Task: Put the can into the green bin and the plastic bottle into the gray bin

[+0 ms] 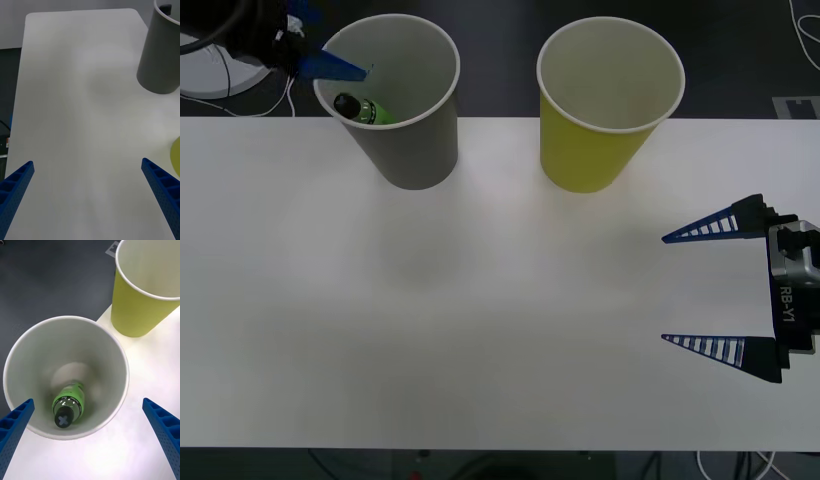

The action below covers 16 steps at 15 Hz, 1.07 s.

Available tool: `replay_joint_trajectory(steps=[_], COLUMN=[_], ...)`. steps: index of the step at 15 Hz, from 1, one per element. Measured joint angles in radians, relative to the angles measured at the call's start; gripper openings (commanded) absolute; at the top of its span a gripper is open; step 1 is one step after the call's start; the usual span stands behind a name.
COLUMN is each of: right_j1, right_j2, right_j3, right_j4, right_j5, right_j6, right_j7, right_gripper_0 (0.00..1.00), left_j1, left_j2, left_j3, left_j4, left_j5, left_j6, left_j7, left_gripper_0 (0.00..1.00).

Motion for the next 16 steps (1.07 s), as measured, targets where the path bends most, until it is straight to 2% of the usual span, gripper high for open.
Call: replay_joint_trajectory(steps=[3,6,9,13,16], right_j1=[0.000,0.000,0.000,0.000,0.000], right_j2=[0.000,0.000,0.000,0.000,0.000], right_j3=[0.000,0.000,0.000,0.000,0.000], right_j4=[0.000,0.000,0.000,0.000,0.000], right_j5=[0.000,0.000,0.000,0.000,0.000], right_j6=[0.000,0.000,0.000,0.000,0.000], right_j7=[0.000,0.000,0.000,0.000,0.000], right_gripper_0=[1.00,1.00,1.00,1.00,1.00], left_j1=[0.112,0.305,0.495,0.678,0.776], left_j2=[0.041,0.042,0.041,0.039,0.038], left_j3=[0.054,0.218,0.366,0.471,0.509], left_j4=[-0.056,-0.114,-0.180,-0.192,-0.192], left_j5=[0.028,0.059,0.131,0.277,0.342], left_j6=[0.050,0.053,0.052,0.052,0.052], left_j7=[-0.044,-0.111,-0.169,-0.371,-0.528], left_gripper_0=[1.00,1.00,1.00,1.00,1.00])
